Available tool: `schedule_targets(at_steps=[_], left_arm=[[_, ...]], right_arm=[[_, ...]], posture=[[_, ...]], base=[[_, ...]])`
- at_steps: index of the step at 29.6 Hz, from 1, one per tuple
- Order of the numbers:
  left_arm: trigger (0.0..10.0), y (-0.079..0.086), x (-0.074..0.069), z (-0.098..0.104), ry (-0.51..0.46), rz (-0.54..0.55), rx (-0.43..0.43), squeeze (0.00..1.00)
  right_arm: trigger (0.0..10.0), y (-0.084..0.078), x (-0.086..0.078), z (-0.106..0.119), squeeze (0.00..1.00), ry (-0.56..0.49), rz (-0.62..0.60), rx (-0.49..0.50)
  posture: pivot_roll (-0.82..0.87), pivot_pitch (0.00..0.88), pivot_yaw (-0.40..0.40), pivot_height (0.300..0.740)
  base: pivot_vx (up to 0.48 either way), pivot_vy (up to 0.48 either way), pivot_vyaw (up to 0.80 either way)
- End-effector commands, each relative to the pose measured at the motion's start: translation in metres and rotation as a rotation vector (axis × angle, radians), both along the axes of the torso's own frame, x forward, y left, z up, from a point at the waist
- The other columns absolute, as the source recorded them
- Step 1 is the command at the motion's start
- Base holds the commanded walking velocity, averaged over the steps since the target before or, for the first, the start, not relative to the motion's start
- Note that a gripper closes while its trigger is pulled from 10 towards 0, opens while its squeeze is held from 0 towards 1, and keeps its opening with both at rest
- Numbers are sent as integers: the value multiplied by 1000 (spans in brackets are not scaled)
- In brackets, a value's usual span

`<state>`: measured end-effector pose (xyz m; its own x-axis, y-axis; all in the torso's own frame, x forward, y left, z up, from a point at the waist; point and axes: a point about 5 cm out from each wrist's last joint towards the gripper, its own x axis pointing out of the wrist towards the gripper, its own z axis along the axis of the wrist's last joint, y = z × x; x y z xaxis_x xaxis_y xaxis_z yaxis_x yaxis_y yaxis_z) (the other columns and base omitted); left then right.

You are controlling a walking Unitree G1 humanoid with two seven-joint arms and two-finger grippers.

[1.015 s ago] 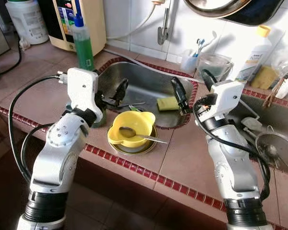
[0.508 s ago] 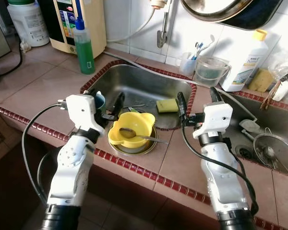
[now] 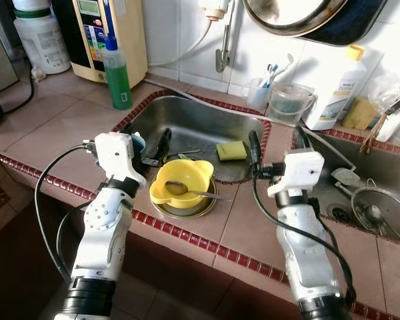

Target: Kitchen organization

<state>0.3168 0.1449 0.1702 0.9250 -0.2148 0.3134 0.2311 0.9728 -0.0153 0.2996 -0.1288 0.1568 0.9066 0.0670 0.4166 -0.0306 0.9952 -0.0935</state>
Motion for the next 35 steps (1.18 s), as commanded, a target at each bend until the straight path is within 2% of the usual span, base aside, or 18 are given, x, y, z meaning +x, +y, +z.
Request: schedule_targets(at_steps=[1,5,8,17,26,35], left_arm=[[10000,2,-1,-3,5,22,32,0],[10000,7,-7,-3,-6,36,28,0],[10000,9,-12,-14,23,59,32,0],[10000,0,-19,-26,65,51,45,0],[10000,11,-19,-24,58,69,72,0],[10000,8,-20,-24,57,53,104,0]], right_arm=[[10000,0,-1,-2,0,-1,-2,7],[10000,0,-1,-4,0,7,-2,21],[10000,2,0,-7,0,18,2,26],[10000,2,-3,-20,0,57,1,4],[10000,2,-5,-20,0,49,1,3],[10000,5,-4,-19,0,46,13,2]], posture=[[-222,3,-15,740],[-209,0,-26,740],[-196,0,-37,740],[-197,0,-34,740],[-196,0,-33,740],[-191,0,-37,740]], base=[[0,0,0],[0,0,0],[0,0,0],[0,0,0],[0,0,0],[0,0,0]])
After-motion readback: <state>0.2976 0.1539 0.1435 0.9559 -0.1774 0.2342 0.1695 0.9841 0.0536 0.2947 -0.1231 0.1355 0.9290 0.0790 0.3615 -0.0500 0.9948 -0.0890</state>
